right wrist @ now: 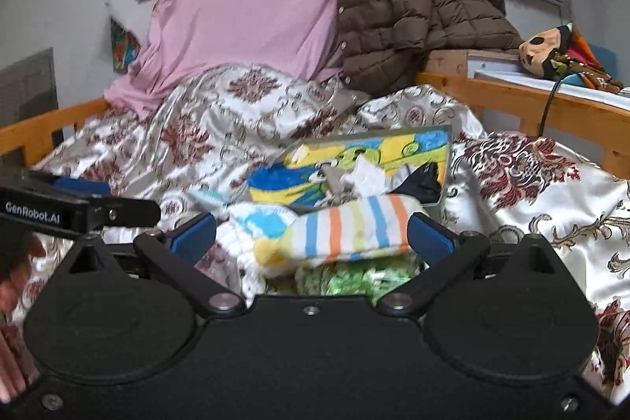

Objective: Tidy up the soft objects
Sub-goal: 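Move both grippers back over the pile of soft items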

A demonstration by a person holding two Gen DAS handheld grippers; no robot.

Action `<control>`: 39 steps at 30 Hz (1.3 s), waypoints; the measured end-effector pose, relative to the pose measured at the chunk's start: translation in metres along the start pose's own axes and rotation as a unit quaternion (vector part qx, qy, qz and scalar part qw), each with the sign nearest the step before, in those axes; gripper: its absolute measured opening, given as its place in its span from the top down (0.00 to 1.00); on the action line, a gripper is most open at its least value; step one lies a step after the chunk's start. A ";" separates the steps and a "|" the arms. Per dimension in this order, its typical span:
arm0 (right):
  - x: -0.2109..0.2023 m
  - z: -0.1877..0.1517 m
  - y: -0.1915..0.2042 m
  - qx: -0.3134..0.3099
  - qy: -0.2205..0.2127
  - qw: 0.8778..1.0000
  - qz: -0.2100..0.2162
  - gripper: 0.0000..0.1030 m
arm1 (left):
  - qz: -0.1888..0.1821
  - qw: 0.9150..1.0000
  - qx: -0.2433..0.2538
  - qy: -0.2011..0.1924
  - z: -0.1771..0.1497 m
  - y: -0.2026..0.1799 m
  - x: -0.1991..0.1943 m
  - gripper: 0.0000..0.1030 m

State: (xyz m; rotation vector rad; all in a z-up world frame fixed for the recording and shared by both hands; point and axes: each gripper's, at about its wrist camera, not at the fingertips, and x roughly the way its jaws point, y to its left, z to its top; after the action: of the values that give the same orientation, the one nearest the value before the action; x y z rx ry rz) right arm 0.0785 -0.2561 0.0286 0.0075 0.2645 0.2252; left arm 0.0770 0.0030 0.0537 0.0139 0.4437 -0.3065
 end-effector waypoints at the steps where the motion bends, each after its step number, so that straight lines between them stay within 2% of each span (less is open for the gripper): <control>1: -0.001 -0.001 0.003 -0.003 0.005 1.000 0.001 0.01 | 0.003 1.000 0.008 0.000 -0.002 0.002 0.000 0.01; 7: 0.001 -0.010 0.011 -0.011 0.039 0.999 0.005 0.01 | 0.026 0.999 0.034 0.000 -0.007 0.008 0.006 0.01; 17: 0.018 -0.016 0.003 -0.009 0.073 0.997 -0.022 0.01 | 0.066 0.995 0.078 0.012 -0.015 0.013 0.025 0.01; 28: 0.033 -0.015 0.002 -0.005 0.057 0.998 -0.039 0.01 | 0.063 0.991 0.118 0.016 -0.019 0.003 0.041 0.01; 39: 0.054 -0.010 0.000 -0.015 0.050 0.996 -0.073 0.01 | 0.079 0.985 0.151 0.003 -0.018 -0.004 0.053 0.01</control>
State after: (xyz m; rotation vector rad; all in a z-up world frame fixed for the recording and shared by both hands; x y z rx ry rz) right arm 0.1262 -0.2442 0.0049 -0.0537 0.3597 0.0835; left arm 0.1142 -0.0151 0.0152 0.3455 0.3956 -0.2155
